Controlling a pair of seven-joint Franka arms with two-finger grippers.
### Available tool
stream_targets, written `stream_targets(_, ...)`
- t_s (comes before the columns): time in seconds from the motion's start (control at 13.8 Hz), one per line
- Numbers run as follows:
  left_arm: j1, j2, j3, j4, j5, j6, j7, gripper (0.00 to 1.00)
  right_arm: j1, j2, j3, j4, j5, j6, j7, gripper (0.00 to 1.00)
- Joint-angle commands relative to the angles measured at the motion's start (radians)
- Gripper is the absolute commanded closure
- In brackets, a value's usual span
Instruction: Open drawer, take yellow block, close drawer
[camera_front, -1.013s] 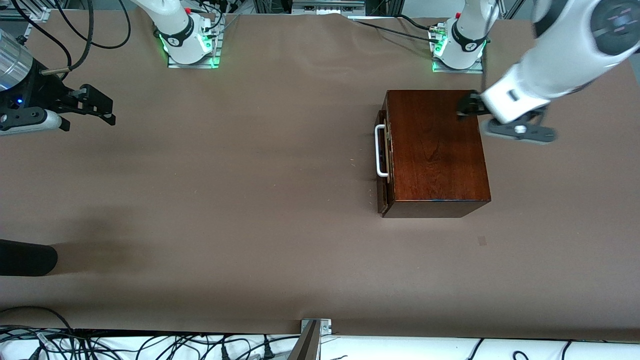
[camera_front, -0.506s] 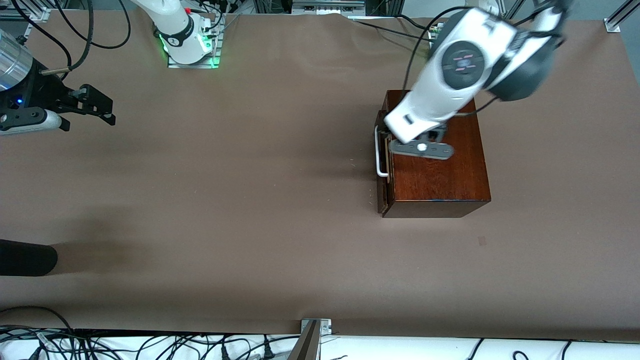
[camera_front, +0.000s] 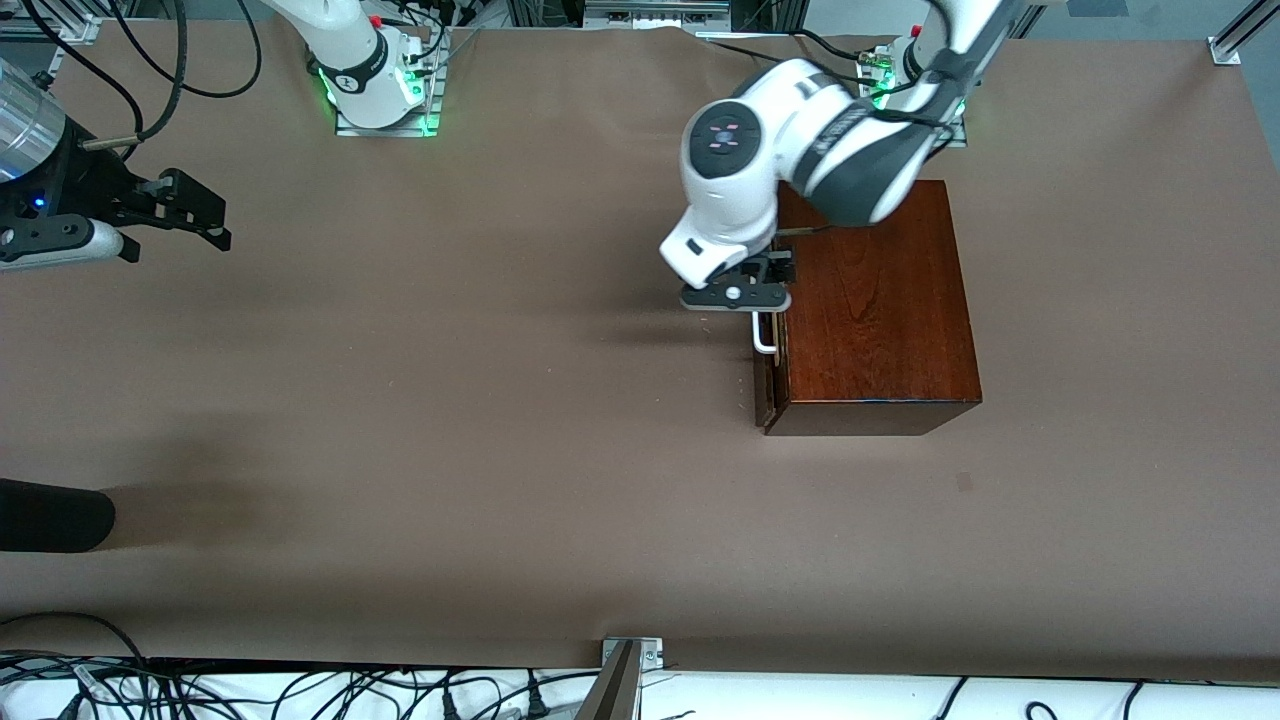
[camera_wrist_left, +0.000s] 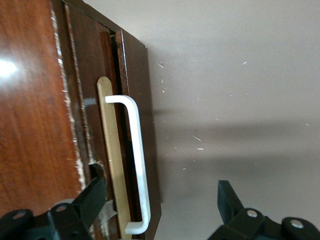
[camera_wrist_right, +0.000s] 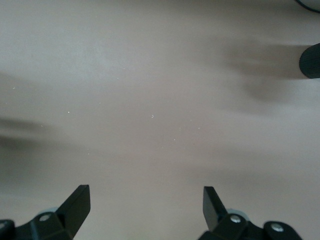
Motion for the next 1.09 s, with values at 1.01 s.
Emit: stream_targets(1.01, -0.078, 0.132, 0.001, -0.065, 0.241, 0.085, -0.241, 0.00, -0.008, -0.005, 0.004, 0.006, 0.018, -0.011, 0.009, 0.00)
